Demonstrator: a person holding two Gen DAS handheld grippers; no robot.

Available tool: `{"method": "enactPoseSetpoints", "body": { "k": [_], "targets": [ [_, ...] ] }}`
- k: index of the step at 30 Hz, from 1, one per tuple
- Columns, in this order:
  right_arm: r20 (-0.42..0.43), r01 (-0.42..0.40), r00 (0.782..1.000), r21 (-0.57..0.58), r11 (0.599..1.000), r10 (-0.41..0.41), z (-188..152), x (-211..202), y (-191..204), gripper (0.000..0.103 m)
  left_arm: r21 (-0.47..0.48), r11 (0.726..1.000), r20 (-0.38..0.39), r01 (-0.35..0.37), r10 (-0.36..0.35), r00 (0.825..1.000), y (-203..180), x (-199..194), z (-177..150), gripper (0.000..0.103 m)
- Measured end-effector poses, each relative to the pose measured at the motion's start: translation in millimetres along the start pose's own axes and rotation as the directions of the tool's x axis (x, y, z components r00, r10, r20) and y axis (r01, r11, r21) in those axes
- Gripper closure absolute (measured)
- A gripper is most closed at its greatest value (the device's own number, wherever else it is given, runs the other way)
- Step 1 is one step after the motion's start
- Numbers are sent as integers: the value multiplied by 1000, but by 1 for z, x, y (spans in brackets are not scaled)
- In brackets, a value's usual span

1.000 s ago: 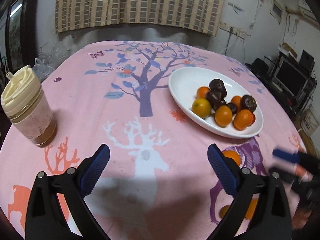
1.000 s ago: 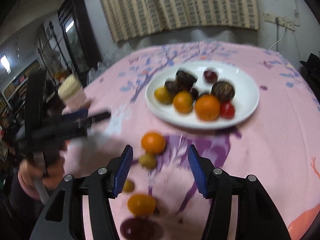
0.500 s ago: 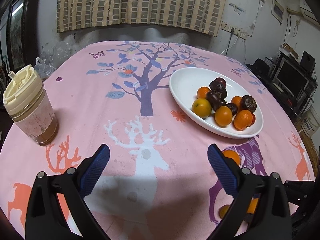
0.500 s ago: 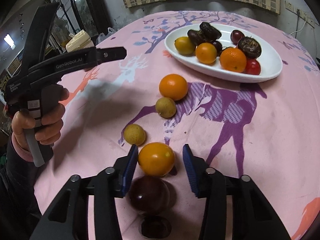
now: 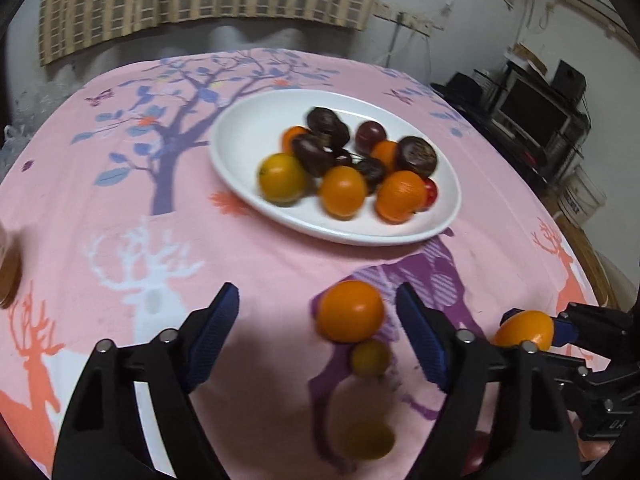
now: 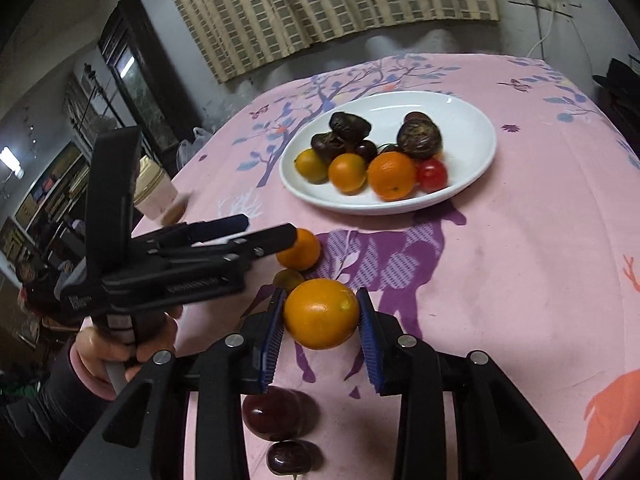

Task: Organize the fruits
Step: 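Grasp a tangerine with the left tool while the right tool grasps a tangerine, release both on plate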

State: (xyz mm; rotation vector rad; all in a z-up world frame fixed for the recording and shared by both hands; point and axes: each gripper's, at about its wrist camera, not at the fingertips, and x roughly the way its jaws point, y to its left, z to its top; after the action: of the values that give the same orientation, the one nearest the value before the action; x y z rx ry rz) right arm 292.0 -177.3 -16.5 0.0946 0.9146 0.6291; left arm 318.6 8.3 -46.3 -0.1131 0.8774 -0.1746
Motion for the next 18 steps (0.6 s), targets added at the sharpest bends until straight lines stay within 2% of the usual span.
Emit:
{"method": "enactPoseSetpoints", "body": {
  "k": [3, 5, 10, 14, 18],
  "targets": [
    [6, -9, 1000, 25, 1000, 9, 2, -2, -6, 67, 39, 999, -12, -24, 24, 1000, -16, 9, 0, 27],
    [13, -9, 1000, 30, 999, 9, 3, -3, -7, 67, 68, 997, -21, -36, 38, 999, -22, 12, -3, 34],
    [29, -7, 1000, 32, 999, 6, 4, -6, -9, 67, 56, 998, -57, -39, 42, 997, -21, 21, -4, 39],
    [39, 13, 999, 38, 999, -14, 3, -9, -11, 67, 44, 999, -82, -2, 6, 997, -18, 25, -6, 61],
    [34, 23, 999, 49, 999, -25, 4, -6, -15, 67, 50, 999, -75, 4, 0, 997, -19, 20, -11, 62]
  ]
}}
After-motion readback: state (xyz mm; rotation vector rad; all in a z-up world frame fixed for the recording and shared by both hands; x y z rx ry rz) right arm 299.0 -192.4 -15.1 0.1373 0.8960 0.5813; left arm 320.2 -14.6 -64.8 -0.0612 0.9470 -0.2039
